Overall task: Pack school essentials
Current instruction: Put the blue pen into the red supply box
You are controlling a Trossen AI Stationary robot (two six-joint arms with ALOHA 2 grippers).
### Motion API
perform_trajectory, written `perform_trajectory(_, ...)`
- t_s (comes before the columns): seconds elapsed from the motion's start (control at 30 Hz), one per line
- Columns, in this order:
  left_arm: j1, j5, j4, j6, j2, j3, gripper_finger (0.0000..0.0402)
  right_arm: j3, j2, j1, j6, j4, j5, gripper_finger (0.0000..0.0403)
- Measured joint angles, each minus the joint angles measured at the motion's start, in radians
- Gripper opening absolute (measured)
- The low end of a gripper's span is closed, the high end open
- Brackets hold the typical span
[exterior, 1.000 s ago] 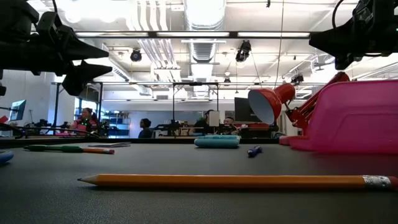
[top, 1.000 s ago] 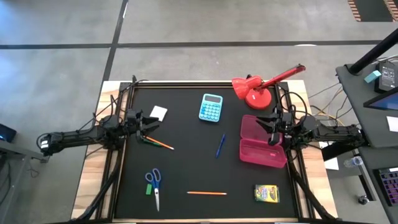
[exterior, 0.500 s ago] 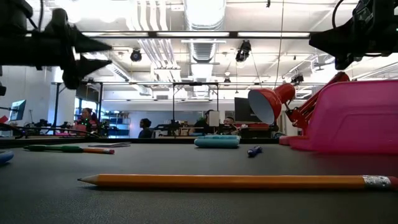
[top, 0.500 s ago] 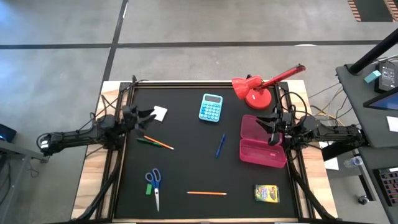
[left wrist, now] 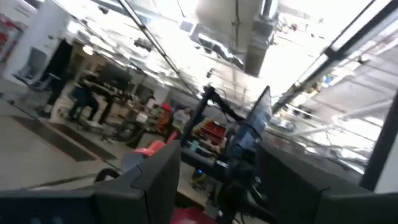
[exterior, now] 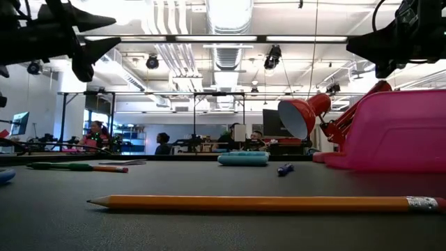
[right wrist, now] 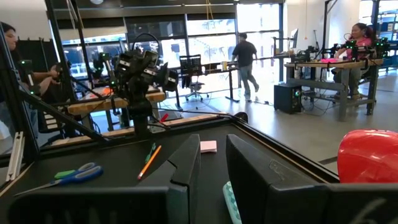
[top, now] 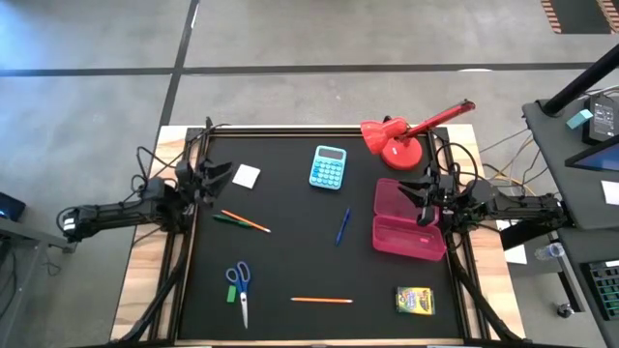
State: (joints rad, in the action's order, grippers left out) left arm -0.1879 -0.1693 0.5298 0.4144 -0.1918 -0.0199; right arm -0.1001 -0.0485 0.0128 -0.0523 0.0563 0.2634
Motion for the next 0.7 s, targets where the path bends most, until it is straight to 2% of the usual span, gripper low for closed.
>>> perform_trajectory(0.2, 0.000, 0.050, 0.008, 0.000, -0.089, -0.070, 0.0193, 0.000, 0.000, 0.000, 0.000, 0.000, 0.000, 0.0068)
perform_trajectory(0.5, 0.000, 0.129, 0.003, 0.077, -0.254, -0.172, 0.0193, 0.000, 0.000, 0.000, 0.000, 0.000, 0.000, 0.0068)
perform_trajectory(0.7, -0.001, 0.138, 0.004, -0.054, -0.373, -0.286, 0.0193, 0.000, 0.000, 0.000, 0.000, 0.000, 0.000, 0.0068)
